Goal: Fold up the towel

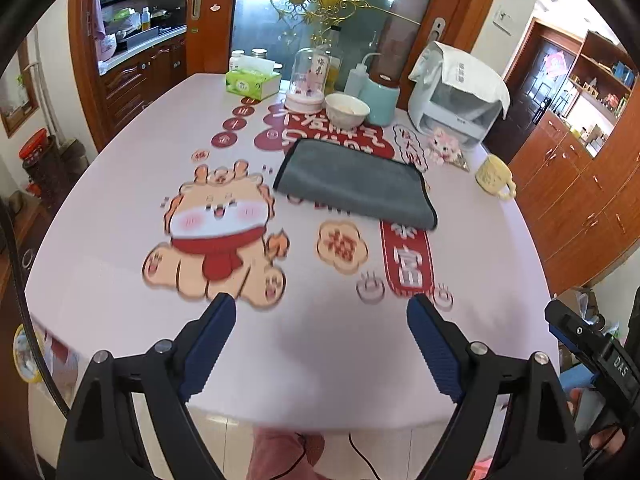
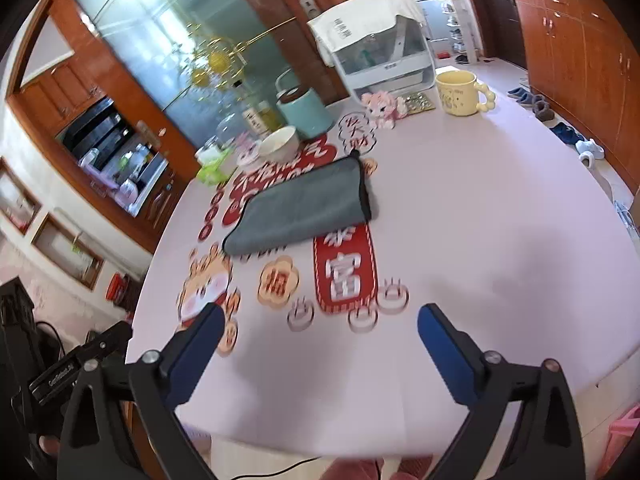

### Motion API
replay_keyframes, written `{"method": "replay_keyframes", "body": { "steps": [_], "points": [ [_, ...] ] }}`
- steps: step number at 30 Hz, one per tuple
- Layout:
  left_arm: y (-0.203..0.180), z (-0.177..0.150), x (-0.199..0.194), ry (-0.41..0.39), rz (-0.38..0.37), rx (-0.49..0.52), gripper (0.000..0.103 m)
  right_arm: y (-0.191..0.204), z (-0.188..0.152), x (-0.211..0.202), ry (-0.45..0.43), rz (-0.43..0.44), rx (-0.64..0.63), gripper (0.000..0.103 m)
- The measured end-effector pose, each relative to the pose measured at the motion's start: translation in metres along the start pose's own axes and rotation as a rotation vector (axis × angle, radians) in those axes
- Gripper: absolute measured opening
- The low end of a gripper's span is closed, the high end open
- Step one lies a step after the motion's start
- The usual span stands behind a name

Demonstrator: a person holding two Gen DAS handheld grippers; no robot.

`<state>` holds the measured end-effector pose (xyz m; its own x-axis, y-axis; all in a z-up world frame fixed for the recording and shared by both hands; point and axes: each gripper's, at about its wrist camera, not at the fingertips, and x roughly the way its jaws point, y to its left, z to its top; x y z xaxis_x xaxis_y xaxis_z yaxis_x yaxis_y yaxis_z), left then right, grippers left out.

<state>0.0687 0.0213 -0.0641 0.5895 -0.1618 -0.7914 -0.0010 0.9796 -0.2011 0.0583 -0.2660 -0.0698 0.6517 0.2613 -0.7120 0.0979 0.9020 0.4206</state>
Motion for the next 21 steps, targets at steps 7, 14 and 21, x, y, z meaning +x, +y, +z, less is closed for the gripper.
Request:
{"method": "replay_keyframes", "body": {
  "steps": [7, 14, 21],
  "points": [
    [-0.014, -0.036, -0.031, 0.037, 0.041, -0.012, 0.087, 0.014, -0.047, -0.031, 0.056, 0.016, -0.11, 0.103],
    [-0.029, -0.045, -0.061, 0.021, 0.041, 0.03, 0.087, 0.025, -0.06, -0.057, 0.092, 0.035, -0.128, 0.103],
    [-0.035, -0.032, -0.073, -0.019, 0.088, 0.049, 0.09, 0.043, -0.059, -0.082, 0.063, 0.017, -0.142, 0.103]
  ]
}}
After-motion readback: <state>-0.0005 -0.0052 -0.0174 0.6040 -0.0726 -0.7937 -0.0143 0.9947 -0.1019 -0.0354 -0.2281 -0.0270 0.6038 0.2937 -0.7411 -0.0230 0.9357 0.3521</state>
